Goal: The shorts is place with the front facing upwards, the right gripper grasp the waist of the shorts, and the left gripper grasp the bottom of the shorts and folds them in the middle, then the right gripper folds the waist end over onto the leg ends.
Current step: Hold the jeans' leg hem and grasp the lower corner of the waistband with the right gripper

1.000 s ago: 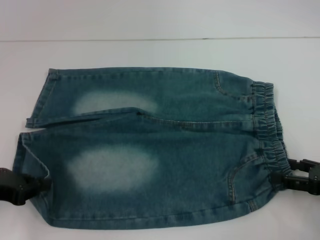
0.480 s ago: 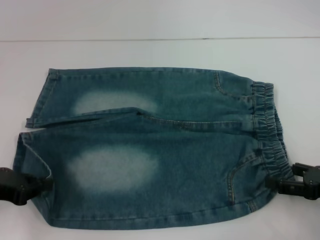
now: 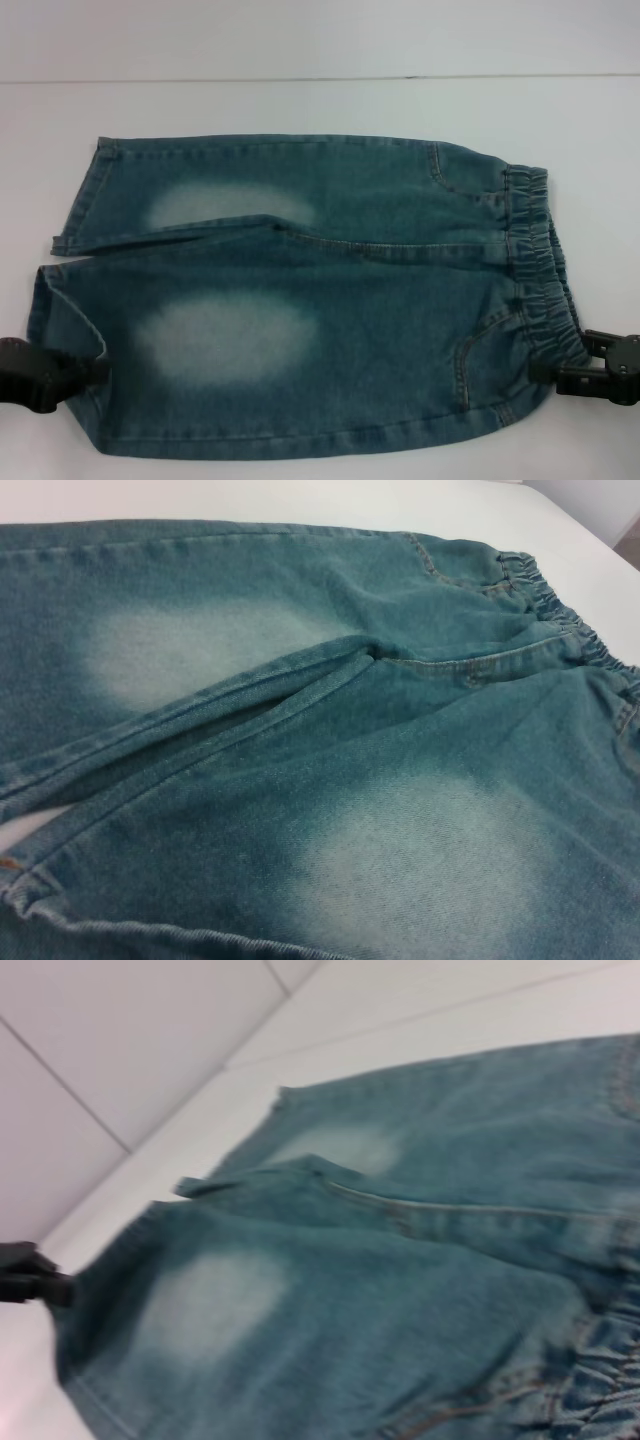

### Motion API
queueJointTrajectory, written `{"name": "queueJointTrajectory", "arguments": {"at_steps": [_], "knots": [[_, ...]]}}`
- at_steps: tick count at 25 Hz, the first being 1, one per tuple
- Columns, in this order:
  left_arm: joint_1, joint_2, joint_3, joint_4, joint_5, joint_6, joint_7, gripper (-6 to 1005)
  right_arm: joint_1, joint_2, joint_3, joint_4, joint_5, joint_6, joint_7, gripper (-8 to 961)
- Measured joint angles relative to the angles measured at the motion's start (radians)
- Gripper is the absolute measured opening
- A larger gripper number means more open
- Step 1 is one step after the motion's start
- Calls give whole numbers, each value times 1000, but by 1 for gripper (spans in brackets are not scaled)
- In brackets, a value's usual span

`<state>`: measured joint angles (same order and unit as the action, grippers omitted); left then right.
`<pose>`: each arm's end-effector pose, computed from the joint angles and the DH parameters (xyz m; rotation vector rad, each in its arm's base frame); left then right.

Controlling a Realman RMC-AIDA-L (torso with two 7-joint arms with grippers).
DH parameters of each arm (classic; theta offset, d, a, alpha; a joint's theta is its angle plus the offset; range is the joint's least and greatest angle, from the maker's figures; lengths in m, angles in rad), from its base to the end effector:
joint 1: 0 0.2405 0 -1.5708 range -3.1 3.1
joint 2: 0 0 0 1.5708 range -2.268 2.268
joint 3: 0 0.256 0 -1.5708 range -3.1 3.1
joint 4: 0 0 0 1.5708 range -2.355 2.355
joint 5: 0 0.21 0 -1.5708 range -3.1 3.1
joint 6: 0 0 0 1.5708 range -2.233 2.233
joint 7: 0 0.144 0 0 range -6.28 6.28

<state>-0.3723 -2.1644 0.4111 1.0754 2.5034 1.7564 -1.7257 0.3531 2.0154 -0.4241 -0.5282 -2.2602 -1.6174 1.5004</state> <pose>-0.3322 0.2588 0.0462 -2.5648 -1.2060 -0.2440 0.3565 0.2495 0.0131 -2.5318 1.2469 0.6206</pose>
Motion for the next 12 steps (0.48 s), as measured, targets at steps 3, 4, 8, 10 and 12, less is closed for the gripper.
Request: {"name": "queueJointTrajectory", "arguments": {"at_steps": [3, 4, 8, 10, 12], "knots": [[1, 0, 0, 0, 0, 2, 0, 28, 4, -7, 7, -1, 0, -28, -1, 880], [1, 0, 0, 0, 0, 2, 0, 28, 5, -10, 8, -3, 0, -33, -2, 875], [-2, -1, 0, -2, 0, 3, 0, 28, 4, -22, 3, -12, -3, -25, -6, 823], [-3, -1, 0, -4, 0, 3, 1, 28, 4, -22, 0, -16, -7, -14, -13, 791], [-5, -1, 0, -6, 0, 3, 1, 28, 7, -19, -4, -16, -16, -12, -29, 759]]}}
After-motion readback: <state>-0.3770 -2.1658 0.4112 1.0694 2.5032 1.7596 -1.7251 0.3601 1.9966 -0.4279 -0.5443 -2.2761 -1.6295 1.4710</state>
